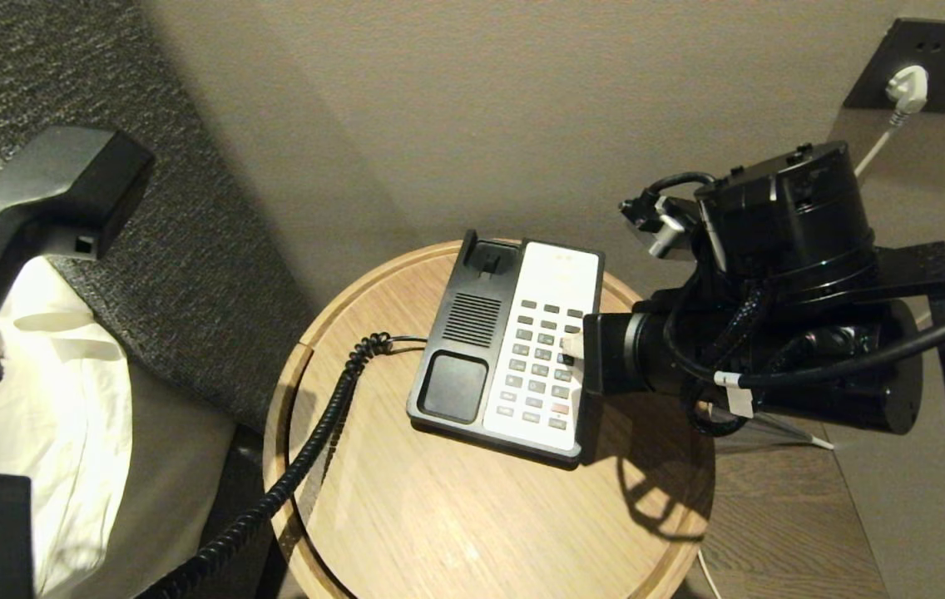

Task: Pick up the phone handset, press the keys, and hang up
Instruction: Dial the number

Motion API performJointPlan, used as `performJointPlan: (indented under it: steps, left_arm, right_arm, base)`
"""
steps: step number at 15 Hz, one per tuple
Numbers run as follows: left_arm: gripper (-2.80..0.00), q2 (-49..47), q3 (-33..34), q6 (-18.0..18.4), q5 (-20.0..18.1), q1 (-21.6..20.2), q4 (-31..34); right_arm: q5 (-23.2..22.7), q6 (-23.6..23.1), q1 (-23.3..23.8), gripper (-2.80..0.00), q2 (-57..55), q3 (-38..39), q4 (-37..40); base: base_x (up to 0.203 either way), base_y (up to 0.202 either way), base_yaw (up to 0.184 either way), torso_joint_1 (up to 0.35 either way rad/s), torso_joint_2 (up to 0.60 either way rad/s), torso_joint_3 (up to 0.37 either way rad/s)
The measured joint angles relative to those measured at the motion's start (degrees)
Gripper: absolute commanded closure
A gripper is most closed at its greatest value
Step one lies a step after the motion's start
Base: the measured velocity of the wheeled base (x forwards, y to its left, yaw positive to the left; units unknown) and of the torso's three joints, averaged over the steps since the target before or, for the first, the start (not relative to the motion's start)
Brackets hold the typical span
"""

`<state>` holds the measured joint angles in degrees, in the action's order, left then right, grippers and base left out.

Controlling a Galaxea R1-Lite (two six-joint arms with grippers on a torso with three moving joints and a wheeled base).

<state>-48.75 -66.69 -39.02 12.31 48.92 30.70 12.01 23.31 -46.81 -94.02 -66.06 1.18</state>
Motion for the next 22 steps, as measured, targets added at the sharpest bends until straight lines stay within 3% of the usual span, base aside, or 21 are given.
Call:
performJointPlan:
  steps: [22]
  left_arm:
    - [0.0,1.1,1.9,0.0,0.0,-0.1,0.1]
  right_arm:
    - [0.3,-0.2,-0.1,0.0,0.0,2.2,-0.2]
  base:
    - [0.0,0.0,0.0,0.0,0.0,0.0]
